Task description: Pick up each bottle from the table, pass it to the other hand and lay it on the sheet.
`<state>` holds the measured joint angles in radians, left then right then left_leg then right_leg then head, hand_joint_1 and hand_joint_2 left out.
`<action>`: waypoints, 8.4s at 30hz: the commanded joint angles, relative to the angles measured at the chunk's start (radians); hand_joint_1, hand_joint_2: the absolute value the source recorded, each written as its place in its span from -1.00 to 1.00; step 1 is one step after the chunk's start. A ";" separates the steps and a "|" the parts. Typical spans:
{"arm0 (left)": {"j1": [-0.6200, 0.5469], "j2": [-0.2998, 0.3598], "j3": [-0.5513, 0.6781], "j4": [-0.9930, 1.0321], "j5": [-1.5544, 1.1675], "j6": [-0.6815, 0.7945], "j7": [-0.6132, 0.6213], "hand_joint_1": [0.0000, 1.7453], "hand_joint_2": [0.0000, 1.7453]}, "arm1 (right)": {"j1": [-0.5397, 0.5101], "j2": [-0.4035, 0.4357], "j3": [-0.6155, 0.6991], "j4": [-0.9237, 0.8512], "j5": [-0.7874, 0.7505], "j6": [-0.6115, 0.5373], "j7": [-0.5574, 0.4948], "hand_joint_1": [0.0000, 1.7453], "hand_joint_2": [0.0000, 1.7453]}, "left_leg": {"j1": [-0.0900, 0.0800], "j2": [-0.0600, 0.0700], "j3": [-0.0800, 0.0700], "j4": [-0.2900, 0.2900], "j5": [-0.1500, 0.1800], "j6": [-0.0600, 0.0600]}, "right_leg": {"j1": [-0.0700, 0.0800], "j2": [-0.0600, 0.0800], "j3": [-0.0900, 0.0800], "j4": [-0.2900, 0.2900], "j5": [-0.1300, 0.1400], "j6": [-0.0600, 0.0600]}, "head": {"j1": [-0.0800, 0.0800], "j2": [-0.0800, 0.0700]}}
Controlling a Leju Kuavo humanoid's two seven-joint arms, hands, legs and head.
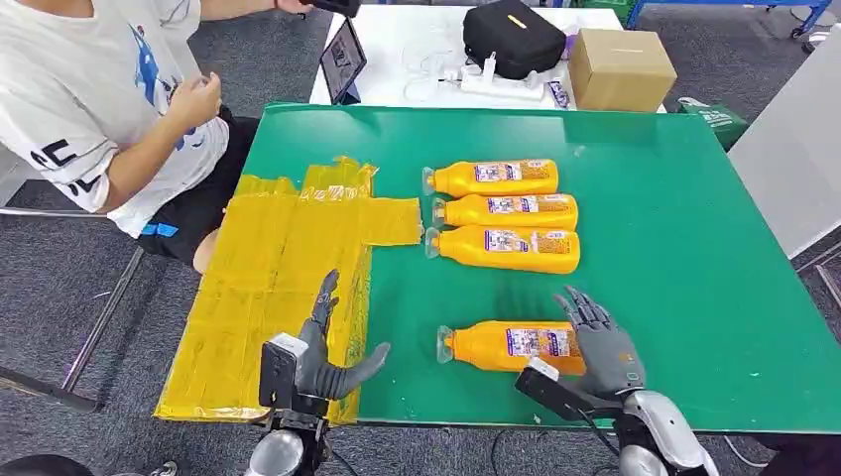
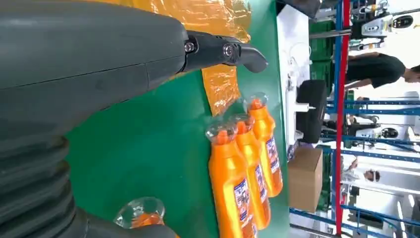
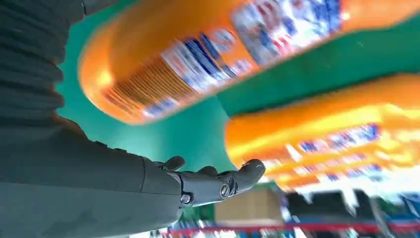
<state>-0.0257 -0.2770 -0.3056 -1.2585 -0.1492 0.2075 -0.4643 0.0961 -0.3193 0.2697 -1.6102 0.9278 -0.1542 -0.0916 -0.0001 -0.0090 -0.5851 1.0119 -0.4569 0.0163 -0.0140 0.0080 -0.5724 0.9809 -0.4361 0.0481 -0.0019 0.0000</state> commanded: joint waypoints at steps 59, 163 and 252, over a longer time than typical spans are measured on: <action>-0.066 -0.002 -0.041 0.128 0.088 -0.037 -0.003 -1.00 1.00 | -0.143 0.304 -0.049 -0.032 -0.375 -0.247 -0.348 1.00 1.00 | 0.001 0.007 0.005 0.001 -0.001 -0.002 | 0.002 0.006 0.003 0.001 0.002 -0.001 | -0.002 0.000; -0.311 0.055 0.137 0.050 -0.006 0.340 -0.120 1.00 1.00 | -0.057 0.508 0.163 0.047 -0.729 -0.201 -0.607 -1.00 -1.00 | 0.002 -0.001 -0.001 0.000 0.002 0.000 | 0.002 -0.002 0.000 0.000 0.002 0.000 | 0.001 0.000; -0.254 0.089 0.261 0.247 -0.358 0.379 -0.189 -1.00 1.00 | -0.165 0.162 -0.008 0.115 -0.229 -0.029 -0.126 -1.00 1.00 | -0.001 -0.002 0.002 0.000 0.003 0.000 | -0.001 -0.003 0.003 -0.001 0.002 0.001 | 0.000 0.000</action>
<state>-0.2949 -0.1816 -0.0168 -1.0620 -0.5028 0.5935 -0.6622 -0.0549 -0.0516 0.3223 -1.4588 0.7012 -0.2155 -0.2410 -0.0017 -0.0100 -0.5849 1.0121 -0.4535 0.0175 -0.0159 0.0069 -0.5714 0.9804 -0.4338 0.0511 -0.0015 0.0000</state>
